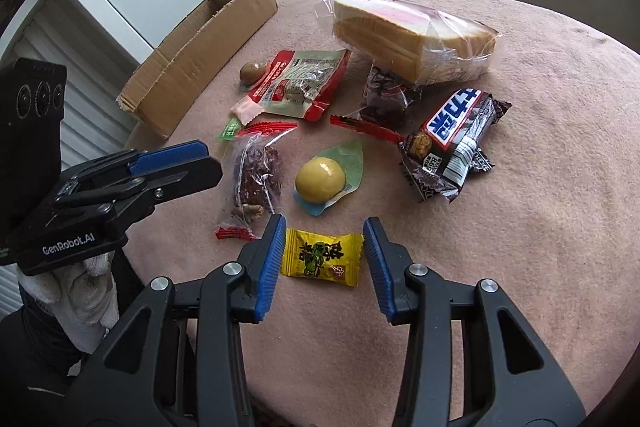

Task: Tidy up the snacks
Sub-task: 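Grasp the yellow candy with the right gripper while the left gripper grasps the cookie bag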

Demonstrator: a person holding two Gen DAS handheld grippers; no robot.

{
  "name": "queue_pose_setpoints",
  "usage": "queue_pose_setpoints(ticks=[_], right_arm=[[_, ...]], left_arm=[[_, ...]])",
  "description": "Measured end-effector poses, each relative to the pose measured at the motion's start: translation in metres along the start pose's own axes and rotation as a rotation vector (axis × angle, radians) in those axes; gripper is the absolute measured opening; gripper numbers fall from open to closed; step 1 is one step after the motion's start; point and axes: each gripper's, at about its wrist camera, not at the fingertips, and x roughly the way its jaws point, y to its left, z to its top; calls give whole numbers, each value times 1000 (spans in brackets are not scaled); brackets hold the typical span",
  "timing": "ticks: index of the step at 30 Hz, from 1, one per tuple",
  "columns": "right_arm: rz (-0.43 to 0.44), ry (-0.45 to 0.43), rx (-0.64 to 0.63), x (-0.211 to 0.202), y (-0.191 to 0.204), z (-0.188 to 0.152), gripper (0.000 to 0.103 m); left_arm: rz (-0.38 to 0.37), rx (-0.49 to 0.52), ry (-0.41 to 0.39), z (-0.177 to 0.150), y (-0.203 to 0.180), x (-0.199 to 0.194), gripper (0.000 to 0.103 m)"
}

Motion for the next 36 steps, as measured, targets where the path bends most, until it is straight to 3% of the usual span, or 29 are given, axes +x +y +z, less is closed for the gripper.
queue_pose_setpoints(ticks=[9,11,19,31,36], right_arm=[[-38,43,-111,-6,15,-23,43],[-54,49,-132,-6,19,-24,43],[-206,59,-300,-5,39,-31,45],[-239,75,-375,14,54,-28,48],[-249,74,-371,14,52,-28,35]], left_arm=[[13,31,40,3,-7,16,36],[19,40,43,4,-9,18,45],[53,83,54,5,-17,27,50],[98,146,47,2,-23,31,53],[101,158,43,-1,-21,30,53]])
